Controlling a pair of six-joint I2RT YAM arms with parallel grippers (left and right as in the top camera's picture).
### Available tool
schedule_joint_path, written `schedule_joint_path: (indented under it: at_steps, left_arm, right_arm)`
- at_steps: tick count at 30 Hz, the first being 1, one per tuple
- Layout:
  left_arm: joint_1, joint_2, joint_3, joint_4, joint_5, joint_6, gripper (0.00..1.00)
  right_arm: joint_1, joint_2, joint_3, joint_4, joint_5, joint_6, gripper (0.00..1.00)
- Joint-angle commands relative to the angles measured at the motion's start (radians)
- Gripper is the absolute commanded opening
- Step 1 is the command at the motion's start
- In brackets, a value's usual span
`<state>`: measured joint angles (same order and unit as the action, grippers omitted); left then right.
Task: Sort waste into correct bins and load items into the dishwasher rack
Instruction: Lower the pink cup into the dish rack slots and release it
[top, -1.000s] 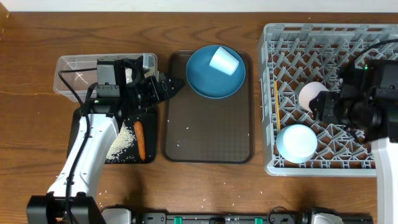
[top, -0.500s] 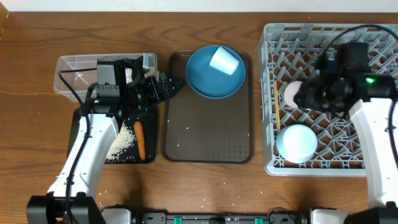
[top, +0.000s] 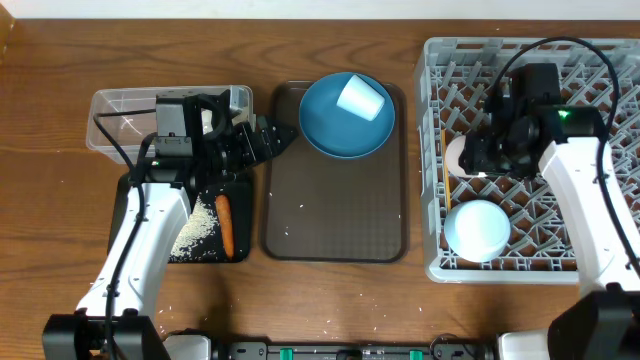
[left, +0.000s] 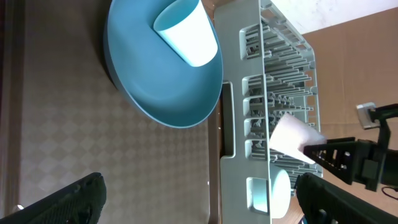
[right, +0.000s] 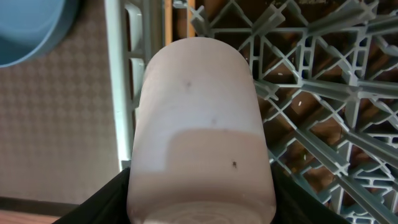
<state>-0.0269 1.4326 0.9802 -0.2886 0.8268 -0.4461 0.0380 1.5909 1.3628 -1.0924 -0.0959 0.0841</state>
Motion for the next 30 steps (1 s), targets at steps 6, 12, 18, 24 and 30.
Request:
schedule_joint_path:
  at_steps: [6, 12, 18, 24, 30]
  left_arm:
    - [0.004, -0.016, -0.008, -0.002, -0.010, 0.008, 1.00]
    - [0.004, -0.016, -0.008, -0.002, -0.010, 0.008, 1.00]
    - [0.004, -0.016, -0.008, -0.002, -0.010, 0.008, 1.00]
    - [0.004, -0.016, -0.008, -0.002, -0.010, 0.008, 1.00]
    - [0.004, -0.016, -0.008, -0.002, -0.010, 0.008, 1.00]
  right_arm:
    - [0.009, 0.032, 0.020, -0.001, 0.018, -0.011, 0.51]
    - [0.009, 0.032, 0.020, -0.002, 0.018, -0.011, 0.99]
    - [0.003, 0.031, 0.022, 0.000, 0.018, -0.011, 0.99]
    - [-0.027, 0.030, 0.084, -0.040, 0.017, -0.011, 0.99]
    - [-0.038, 0.030, 0.129, -0.071, 0.018, -0.011, 0.99]
